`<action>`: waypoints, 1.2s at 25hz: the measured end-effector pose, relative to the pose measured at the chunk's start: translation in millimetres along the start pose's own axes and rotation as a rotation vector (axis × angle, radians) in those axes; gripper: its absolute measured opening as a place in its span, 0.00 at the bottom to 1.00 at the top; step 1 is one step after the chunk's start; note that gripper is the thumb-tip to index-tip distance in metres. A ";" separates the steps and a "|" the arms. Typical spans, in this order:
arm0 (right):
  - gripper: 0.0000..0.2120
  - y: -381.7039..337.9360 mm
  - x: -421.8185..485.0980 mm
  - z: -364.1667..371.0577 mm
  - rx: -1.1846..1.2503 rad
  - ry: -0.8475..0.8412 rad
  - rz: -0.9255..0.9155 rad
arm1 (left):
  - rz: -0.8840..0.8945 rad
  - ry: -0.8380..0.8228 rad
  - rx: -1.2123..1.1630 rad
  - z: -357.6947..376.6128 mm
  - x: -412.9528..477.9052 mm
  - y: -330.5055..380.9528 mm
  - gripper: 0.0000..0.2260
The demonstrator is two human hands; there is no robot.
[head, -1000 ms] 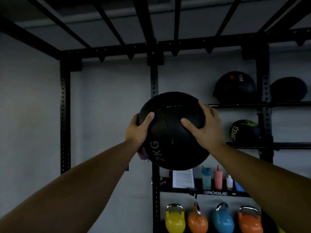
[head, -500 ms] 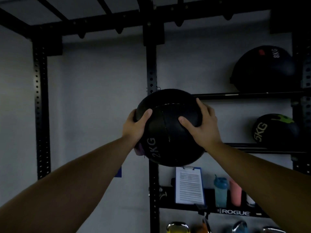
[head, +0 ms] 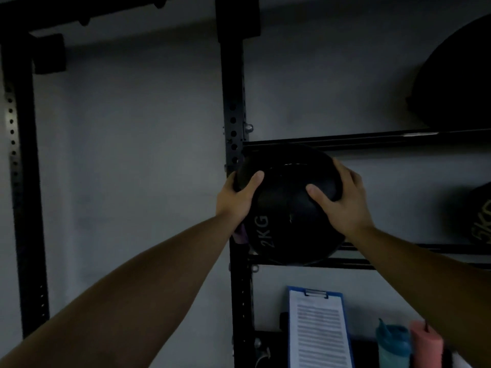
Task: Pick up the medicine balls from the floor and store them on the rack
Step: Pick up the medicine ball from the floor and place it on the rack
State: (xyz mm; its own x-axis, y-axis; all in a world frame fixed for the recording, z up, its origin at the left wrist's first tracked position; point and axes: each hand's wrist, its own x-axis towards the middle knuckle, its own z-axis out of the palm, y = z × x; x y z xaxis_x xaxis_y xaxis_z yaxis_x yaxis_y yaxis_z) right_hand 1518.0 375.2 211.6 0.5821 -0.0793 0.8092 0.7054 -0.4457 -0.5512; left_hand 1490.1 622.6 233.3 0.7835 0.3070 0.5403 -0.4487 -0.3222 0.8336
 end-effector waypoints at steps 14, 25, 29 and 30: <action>0.33 274.0 146.4 95.0 -0.261 -0.088 -0.008 | 0.360 -0.195 0.514 149.0 185.3 -119.2 0.43; 0.24 174.9 95.8 48.4 -0.615 -0.346 0.137 | 0.196 -0.289 0.636 108.1 113.9 -102.9 0.47; 0.26 89.1 39.4 36.0 -0.607 -0.371 0.061 | 0.177 -0.315 0.809 41.7 45.1 -95.3 0.38; 0.26 69.2 25.5 35.7 -0.590 -0.383 0.059 | 0.161 -0.320 0.809 24.6 30.0 -92.0 0.35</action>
State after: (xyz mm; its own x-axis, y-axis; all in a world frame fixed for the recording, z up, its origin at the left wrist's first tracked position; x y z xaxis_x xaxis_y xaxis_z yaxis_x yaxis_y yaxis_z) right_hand 1596.1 374.2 186.9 0.7907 0.1524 0.5930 0.3938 -0.8681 -0.3021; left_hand 1565.5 639.4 170.0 0.8740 -0.0227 0.4854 -0.2169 -0.9121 0.3479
